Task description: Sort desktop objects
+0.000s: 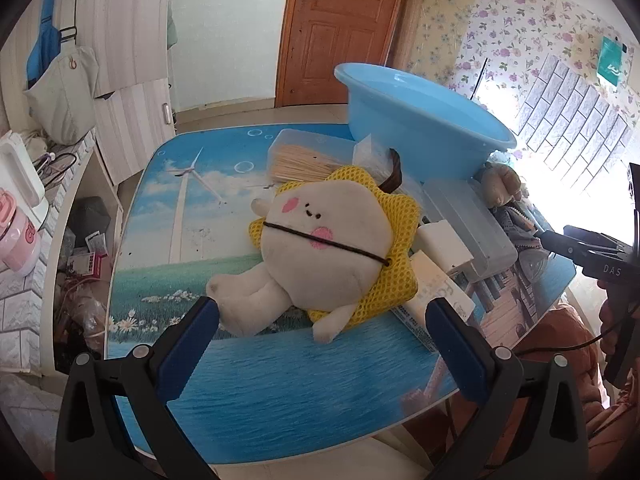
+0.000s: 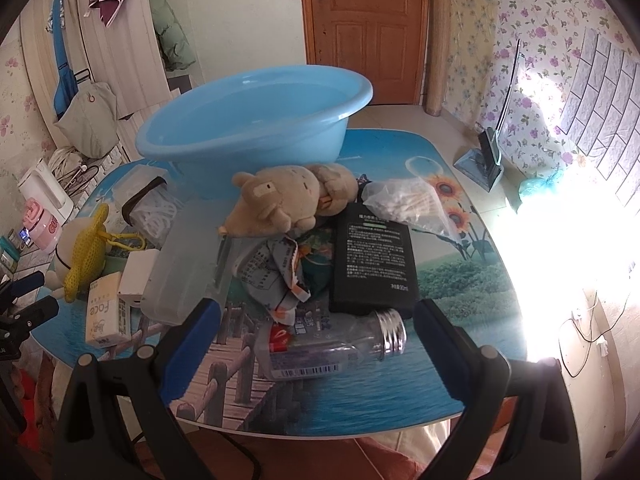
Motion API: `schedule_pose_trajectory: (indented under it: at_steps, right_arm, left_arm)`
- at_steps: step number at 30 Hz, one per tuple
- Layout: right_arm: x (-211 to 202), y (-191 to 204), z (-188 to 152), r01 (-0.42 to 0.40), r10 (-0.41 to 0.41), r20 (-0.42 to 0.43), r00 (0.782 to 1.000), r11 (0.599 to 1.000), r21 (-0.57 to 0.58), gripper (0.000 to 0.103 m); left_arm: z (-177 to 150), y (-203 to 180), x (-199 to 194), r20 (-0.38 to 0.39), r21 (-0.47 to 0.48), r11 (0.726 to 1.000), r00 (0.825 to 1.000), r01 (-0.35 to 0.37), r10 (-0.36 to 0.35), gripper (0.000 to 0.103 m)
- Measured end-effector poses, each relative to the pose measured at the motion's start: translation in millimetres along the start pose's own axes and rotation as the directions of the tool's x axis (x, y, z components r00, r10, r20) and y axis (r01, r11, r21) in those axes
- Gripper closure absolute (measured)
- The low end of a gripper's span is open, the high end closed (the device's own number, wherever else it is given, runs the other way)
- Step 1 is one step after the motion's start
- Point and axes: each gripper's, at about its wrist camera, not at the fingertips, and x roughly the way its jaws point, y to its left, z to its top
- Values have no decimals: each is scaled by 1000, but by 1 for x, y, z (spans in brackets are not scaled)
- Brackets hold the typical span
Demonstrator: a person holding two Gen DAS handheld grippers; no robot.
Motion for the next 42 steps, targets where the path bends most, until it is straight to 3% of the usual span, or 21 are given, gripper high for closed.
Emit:
schedule_pose_trajectory:
  at_steps: [12,19,27,34,38,42]
  right_arm:
    - [1,-9,-6,24,-24,-22,999,1000,0,4]
    - [7,-7,-10,2,-2,-40,999,1000,-24,4]
    - [18,-6,-14,-14,13,-54,998,999,-31,4]
    - [21,-6,-15,-17,15,-62,998,1000,-22,4]
    - [23,-7,-15,-12,10,-64,998,1000,-24,4]
    - [24,-7,-16,-28,25,-67,997,999,-34,16]
  left_arm:
    - [27,-1,14,16,15,1000,1000,-8,7,0]
    - [32,-8,8,39,45,997,997,64,-66,0]
    - [34,-7,31,-8,51,993,995,105,-104,0]
    - [30,-17,55,-38,78,995,998,59,-56,0]
    - [31,-11,51,-30,27,995,995,91,-90,0]
    - [32,-5,46,-28,21,997,997,78,-78,20]
